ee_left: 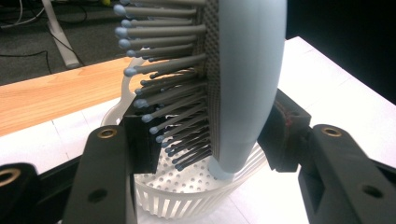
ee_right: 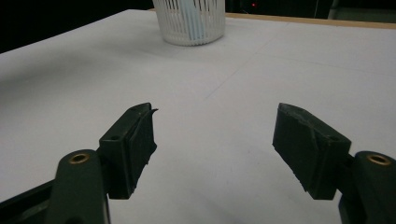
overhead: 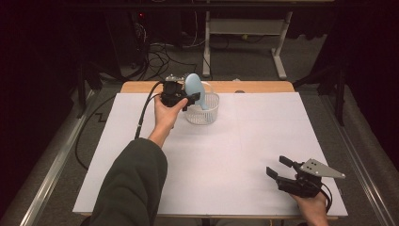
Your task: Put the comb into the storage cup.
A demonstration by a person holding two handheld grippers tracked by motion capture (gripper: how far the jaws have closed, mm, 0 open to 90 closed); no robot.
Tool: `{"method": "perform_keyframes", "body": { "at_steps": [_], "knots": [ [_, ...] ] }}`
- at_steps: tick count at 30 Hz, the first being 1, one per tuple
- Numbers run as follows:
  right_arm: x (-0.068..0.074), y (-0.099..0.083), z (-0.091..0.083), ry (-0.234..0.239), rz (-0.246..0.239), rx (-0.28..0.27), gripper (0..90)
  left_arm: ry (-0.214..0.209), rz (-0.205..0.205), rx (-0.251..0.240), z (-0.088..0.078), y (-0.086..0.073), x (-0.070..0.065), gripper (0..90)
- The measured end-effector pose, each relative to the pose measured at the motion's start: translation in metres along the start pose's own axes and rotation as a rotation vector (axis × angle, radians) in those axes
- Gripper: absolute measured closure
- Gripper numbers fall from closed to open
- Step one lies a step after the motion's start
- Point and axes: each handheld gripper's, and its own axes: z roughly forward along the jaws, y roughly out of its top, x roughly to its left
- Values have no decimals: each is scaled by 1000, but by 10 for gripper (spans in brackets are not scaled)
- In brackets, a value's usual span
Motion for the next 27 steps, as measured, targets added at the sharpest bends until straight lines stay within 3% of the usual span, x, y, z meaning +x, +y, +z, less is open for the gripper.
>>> {"method": "perform_keyframes", "body": {
  "at_steps": [17,27],
  "knots": [
    [2,0,1,5,-4,0,295,39,21,30,-7,-1,7,412],
    [0,0,-1,3,2,-6,296,52,3,50,-9,-3,12,340]
  ]
}}
